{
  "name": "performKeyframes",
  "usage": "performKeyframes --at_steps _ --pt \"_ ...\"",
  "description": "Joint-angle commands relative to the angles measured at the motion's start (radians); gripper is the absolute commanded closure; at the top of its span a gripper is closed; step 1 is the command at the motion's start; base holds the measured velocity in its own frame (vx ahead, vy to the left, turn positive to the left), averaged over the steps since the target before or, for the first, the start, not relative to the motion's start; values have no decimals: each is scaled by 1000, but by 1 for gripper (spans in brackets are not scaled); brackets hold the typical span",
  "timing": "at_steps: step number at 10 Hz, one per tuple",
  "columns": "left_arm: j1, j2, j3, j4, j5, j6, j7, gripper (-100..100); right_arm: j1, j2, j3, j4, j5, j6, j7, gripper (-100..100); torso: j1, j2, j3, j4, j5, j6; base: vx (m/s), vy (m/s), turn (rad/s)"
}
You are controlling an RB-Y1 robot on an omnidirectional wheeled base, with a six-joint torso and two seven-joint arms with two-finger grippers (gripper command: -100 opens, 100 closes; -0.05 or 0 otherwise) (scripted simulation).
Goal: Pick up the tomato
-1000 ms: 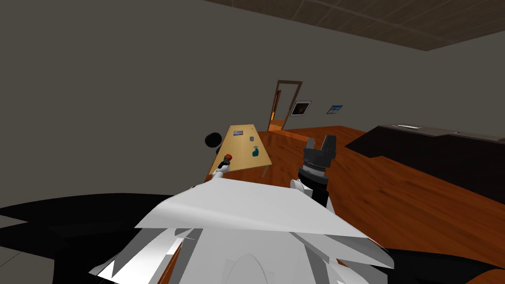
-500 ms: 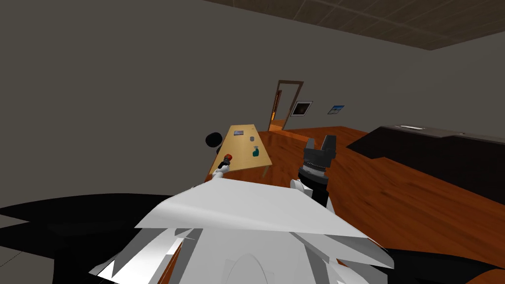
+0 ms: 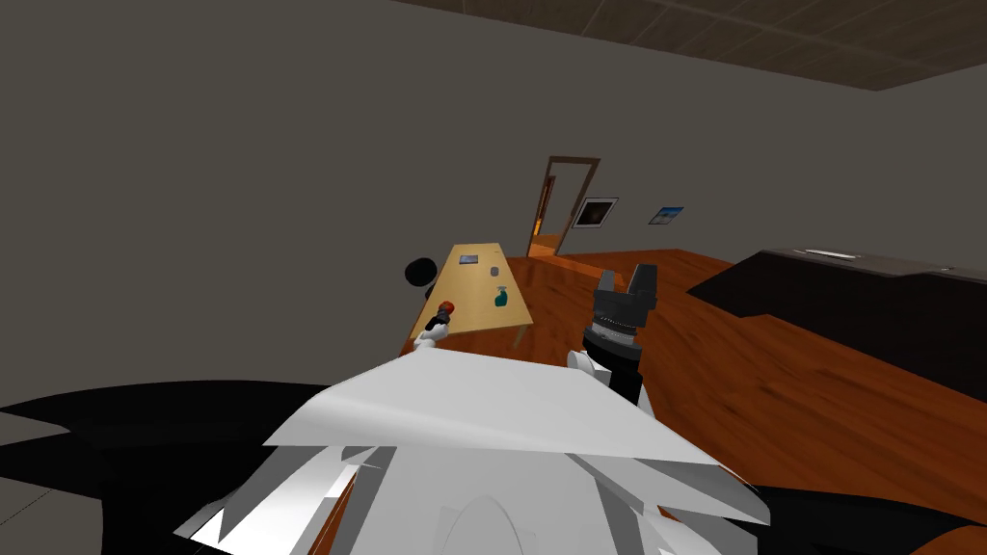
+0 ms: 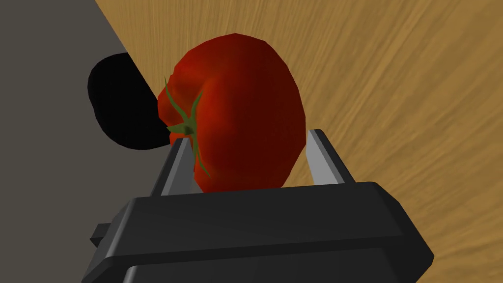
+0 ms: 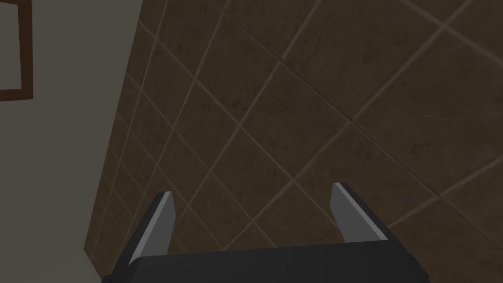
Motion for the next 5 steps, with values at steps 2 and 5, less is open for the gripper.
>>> performKeyframes --at_steps 2,5 --pt "44 -14 -22 -83 1 38 2 100 0 0 0 0 0 0 0 0 0 0 0 0 0 0 10 -13 54" --pt "51 -16 -25 -99 1 49 2 0 0 0 0 0 0 0 0 0 0 0 0 0 0 0 6 -9 24"
